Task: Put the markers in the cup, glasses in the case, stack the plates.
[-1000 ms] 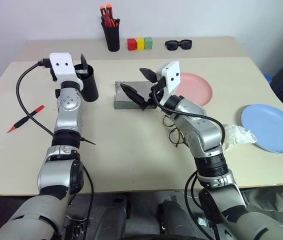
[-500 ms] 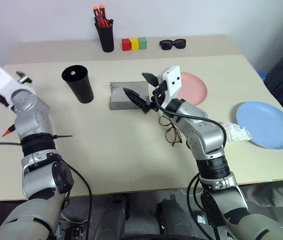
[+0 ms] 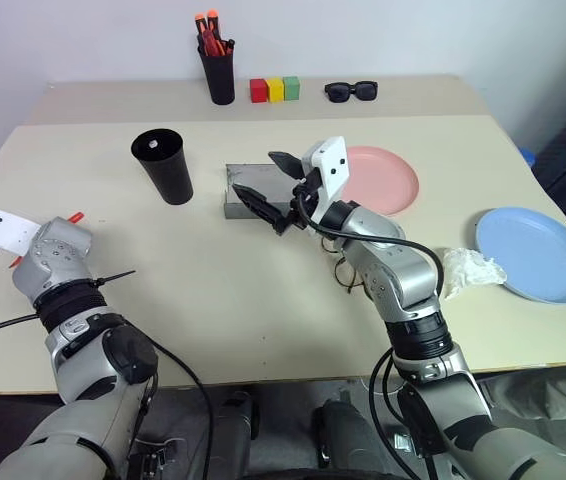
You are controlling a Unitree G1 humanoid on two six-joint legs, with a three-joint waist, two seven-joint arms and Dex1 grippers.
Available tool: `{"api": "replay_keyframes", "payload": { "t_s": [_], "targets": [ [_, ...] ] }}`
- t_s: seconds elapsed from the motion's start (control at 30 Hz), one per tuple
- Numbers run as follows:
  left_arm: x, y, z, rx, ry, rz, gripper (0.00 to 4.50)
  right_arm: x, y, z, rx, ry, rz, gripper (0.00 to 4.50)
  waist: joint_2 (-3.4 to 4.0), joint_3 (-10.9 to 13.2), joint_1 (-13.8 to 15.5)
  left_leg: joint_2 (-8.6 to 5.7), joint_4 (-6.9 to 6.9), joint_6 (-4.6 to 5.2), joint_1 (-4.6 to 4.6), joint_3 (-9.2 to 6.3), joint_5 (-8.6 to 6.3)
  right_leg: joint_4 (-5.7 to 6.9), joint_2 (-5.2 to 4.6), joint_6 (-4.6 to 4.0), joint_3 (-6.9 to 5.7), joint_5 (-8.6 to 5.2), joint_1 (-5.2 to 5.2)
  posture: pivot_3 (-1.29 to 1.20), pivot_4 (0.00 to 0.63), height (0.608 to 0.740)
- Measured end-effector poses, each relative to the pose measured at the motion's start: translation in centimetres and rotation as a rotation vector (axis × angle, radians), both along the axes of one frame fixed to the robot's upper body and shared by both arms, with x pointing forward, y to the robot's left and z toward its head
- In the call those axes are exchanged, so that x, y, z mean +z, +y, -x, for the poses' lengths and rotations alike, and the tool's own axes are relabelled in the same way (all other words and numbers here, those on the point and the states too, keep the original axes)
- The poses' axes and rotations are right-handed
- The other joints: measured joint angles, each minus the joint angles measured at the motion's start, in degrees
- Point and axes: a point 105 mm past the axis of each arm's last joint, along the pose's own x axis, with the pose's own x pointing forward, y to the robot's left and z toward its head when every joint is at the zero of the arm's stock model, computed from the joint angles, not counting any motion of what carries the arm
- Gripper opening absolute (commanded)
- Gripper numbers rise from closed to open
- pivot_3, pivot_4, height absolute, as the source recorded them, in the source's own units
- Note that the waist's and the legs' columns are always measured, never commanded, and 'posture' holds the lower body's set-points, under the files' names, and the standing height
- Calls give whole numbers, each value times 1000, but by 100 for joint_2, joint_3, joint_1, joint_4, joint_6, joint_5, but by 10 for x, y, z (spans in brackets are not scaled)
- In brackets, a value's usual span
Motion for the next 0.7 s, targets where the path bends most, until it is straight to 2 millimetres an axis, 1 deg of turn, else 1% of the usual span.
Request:
{"api": "replay_keyframes", "payload": {
  "t_s": [0.03, 0.07, 0.13, 0.2, 0.23, 0.27, 0.3, 0.33, 0.43, 0.57, 0.7],
  "targets": [
    [5, 4, -1, -15, 10, -57, 4297, -1, 0, 0, -2, 2, 1, 4500, 0, 0, -1, 0, -2, -1, 0, 0, 1, 0, 0, 0, 0, 0, -1, 0, 150, 734],
    [15, 10, -2, -37, 20, -146, 4297, -2, -1, 0, -4, 4, 2, 4500, -1, 0, -2, 0, -4, -3, -1, 1, 2, 1, 2, -1, 0, 0, -4, 0, 150, 734],
    [43, 22, -6, -97, 24, -352, 4297, -4, -2, 0, -10, 9, 1, 4500, -1, 0, -7, 0, -9, -4, 1, 7, 2, 2, 2, -1, 6, 0, -6, 0, 150, 734],
    [62, 27, -10, -156, 14, -468, 4297, -6, -3, -1, -16, 15, 4, 4500, -1, 0, -5, 1, -10, -4, 3, 8, 2, 1, 1, -1, 8, 0, -6, 0, 150, 734],
    [67, 29, -12, -193, 19, -508, 4297, -6, -4, -1, -17, 16, 5, 4500, -1, 0, -6, 1, -11, -4, 4, 8, 2, 1, 1, -1, 8, 0, -6, 0, 150, 734],
    [68, 28, -15, -223, 21, -522, 4297, -6, -4, -1, -18, 16, 5, 4500, -1, 0, -5, 1, -11, -4, 4, 8, 2, 1, 1, -1, 8, 0, -7, 0, 150, 734],
    [66, 28, -17, -260, 28, -525, 4297, -6, -4, -1, -18, 15, 6, 4500, -1, 0, -3, 1, -11, -4, 5, 8, 2, 1, 0, -1, 8, 0, -7, 0, 150, 734],
    [60, 29, -21, -317, 49, -519, 4297, -6, -4, -1, -19, 15, 6, 4500, -1, 0, -6, 1, -11, -4, 4, 7, 2, 1, 0, -2, 8, 0, -7, 0, 150, 734],
    [41, 29, -25, -413, 94, -471, 4297, -6, -4, 0, -20, 14, 6, 4500, -1, 0, -9, 1, -11, -3, 4, 6, 2, 1, -1, -2, 8, 0, -9, 0, 150, 734],
    [24, 36, -22, -548, 171, -415, 4297, -7, -5, 0, -24, 14, 6, 4500, -1, 0, -23, 2, -16, -4, 4, 6, 2, 1, 0, -2, 8, 0, -10, 0, 150, 734],
    [10, 33, -19, -669, 207, -349, 4297, -7, -5, 0, -26, 15, 7, 4500, -1, 0, -17, 2, -16, -4, 4, 6, 2, 0, -1, -2, 9, 0, -13, 0, 150, 734]
  ]
}}
